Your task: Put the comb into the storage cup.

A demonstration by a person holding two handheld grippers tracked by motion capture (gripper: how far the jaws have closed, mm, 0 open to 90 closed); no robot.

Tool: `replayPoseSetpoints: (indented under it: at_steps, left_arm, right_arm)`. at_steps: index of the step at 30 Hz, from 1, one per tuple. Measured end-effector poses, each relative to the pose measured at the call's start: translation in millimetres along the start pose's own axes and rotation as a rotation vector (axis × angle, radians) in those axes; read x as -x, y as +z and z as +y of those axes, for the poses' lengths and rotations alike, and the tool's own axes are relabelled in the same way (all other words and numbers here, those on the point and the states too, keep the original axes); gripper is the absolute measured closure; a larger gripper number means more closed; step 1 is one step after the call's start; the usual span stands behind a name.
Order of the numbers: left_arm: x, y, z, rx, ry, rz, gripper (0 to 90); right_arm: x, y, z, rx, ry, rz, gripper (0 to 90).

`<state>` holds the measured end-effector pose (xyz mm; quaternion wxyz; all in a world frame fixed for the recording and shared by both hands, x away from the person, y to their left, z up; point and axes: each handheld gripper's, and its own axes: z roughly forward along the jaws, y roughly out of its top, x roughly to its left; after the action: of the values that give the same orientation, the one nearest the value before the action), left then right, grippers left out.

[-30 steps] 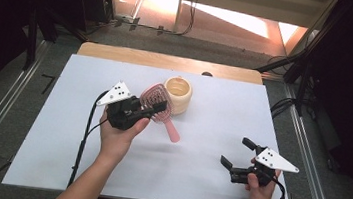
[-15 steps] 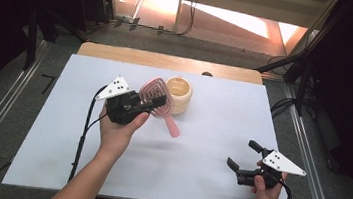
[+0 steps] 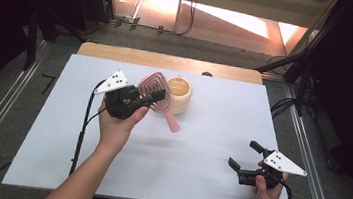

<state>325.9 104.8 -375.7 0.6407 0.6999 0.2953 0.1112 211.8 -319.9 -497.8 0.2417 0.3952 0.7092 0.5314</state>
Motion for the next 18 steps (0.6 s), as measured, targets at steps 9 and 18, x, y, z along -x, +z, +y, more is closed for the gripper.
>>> replayPoseSetpoints:
  at_steps: [9,18]
  left_arm:
    - [-3.3,3.0,4.8,0.003,0.004,0.007,65.4]
    - [-5.5,6.5,11.3,0.006,0.014,0.006,65.5]
  right_arm:
    - [1.2,-0.7,-0.6,0.003,0.002,-0.003,0.0]
    - [1.2,-0.8,-0.7,0.001,0.006,-0.003,0.0]
